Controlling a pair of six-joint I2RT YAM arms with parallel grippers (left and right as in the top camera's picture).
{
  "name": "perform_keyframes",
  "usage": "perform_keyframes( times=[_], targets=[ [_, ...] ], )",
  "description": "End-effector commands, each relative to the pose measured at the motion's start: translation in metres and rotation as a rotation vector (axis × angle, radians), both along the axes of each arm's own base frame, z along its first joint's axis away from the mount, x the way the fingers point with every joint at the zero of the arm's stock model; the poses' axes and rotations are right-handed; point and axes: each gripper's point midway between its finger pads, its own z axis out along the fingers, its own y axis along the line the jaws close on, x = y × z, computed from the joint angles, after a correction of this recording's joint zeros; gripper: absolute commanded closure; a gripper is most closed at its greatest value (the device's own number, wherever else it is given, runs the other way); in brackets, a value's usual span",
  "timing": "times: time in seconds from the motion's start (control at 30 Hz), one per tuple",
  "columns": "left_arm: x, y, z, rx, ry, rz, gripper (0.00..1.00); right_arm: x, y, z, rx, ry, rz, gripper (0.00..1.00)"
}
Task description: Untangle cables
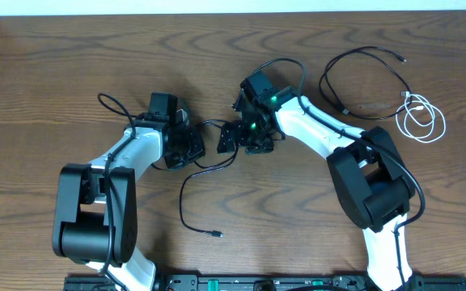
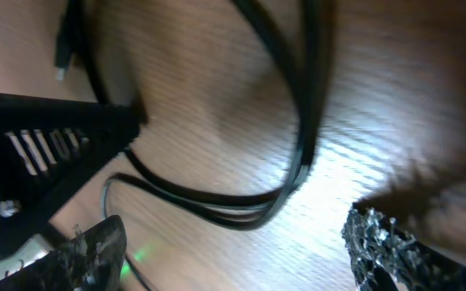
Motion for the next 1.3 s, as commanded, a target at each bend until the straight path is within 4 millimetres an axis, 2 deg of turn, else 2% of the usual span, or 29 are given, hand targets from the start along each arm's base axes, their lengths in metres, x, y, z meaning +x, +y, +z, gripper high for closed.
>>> perform_keyframes(
  times=[0.0, 0.13, 0.17, 0.3, 0.43, 0.57, 0.67, 0.83, 1.07, 1.27],
  targets=[
    [-0.010, 0.012, -0.015, 0.081, 0.049, 0.018, 0.92, -0.016, 0.001, -0.042, -0.006, 0.130, -0.022, 0.20],
    [-0.012, 0.012, -0.017, 0.083, 0.062, 0.018, 0.92, -0.019, 0.019, -0.055, 0.112, 0.182, 0.005, 0.30],
    [-0.012, 0.012, -0.018, 0.083, 0.065, 0.017, 0.92, -0.018, 0.029, -0.060, 0.181, 0.189, 0.023, 0.31],
    [-0.014, 0.012, -0.020, 0.083, 0.076, 0.025, 0.92, -0.016, 0.046, -0.065, 0.316, 0.200, 0.061, 0.40],
    [-0.013, 0.012, -0.022, 0.083, 0.077, 0.024, 0.92, -0.011, 0.045, -0.070, 0.333, 0.184, 0.062, 0.47],
    [-0.012, 0.012, -0.021, 0.081, 0.073, 0.024, 0.92, -0.003, 0.044, -0.070, 0.337, 0.136, 0.067, 0.69],
    [-0.011, 0.007, -0.017, 0.036, 0.064, 0.004, 0.92, 0.005, 0.038, -0.076, 0.304, 0.111, 0.046, 0.76],
    [-0.008, -0.002, -0.008, -0.081, 0.033, -0.050, 0.92, 0.015, 0.030, -0.078, 0.290, 0.088, 0.026, 0.76],
    [-0.005, 0.003, -0.002, -0.139, 0.016, -0.051, 0.92, 0.023, 0.029, -0.081, 0.277, 0.049, 0.017, 0.81],
    [-0.005, 0.001, 0.000, -0.158, 0.010, -0.062, 0.92, 0.028, 0.034, -0.080, 0.280, 0.005, 0.025, 0.73]
  ],
)
